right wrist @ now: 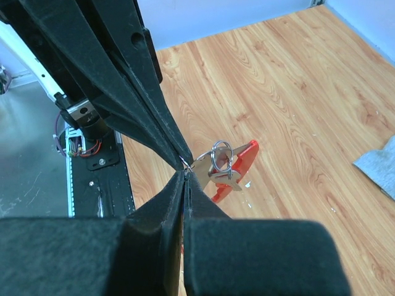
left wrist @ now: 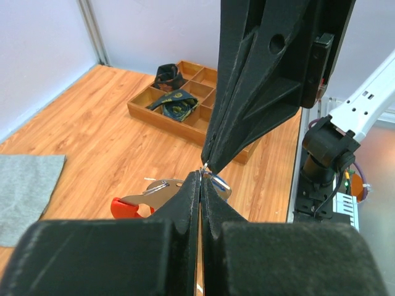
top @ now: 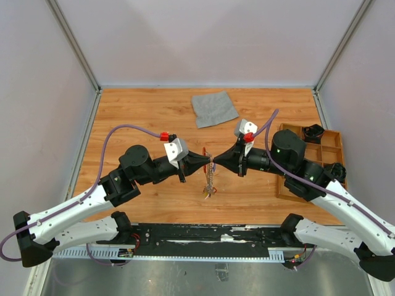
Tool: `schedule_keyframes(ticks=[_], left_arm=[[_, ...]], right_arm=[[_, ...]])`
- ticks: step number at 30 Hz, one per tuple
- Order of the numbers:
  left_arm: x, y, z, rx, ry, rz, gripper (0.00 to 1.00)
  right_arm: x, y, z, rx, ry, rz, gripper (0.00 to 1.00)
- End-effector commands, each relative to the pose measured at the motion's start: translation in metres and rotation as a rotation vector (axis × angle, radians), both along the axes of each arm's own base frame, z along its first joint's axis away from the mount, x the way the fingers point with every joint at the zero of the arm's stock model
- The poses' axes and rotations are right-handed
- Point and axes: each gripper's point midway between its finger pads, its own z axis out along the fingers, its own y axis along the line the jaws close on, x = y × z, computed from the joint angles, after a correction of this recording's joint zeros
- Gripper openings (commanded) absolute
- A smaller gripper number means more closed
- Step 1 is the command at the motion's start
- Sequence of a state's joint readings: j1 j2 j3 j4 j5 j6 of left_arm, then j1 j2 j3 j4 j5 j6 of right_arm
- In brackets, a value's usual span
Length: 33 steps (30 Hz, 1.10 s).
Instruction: Put the keys on the keyring
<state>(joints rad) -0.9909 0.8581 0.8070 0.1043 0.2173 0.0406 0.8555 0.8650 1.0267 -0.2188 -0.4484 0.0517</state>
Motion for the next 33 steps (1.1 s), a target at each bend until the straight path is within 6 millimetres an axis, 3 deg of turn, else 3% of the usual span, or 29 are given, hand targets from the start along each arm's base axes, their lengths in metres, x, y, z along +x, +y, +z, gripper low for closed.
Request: schedule_keyframes(ticks=[1,33], left_arm=[[-0.003,0.002,0.035,-0.093,-0.053,0.001,0.0],[-0.003,0.001,0.034,-0.086,-0.05,0.0,0.01]], right_arm=[[-0.002,0.003,-0.008,-0.009,0.024,0.007,0.01],[0.002,-0.004,0.0,0.041,0.019,-0.056,0.01]])
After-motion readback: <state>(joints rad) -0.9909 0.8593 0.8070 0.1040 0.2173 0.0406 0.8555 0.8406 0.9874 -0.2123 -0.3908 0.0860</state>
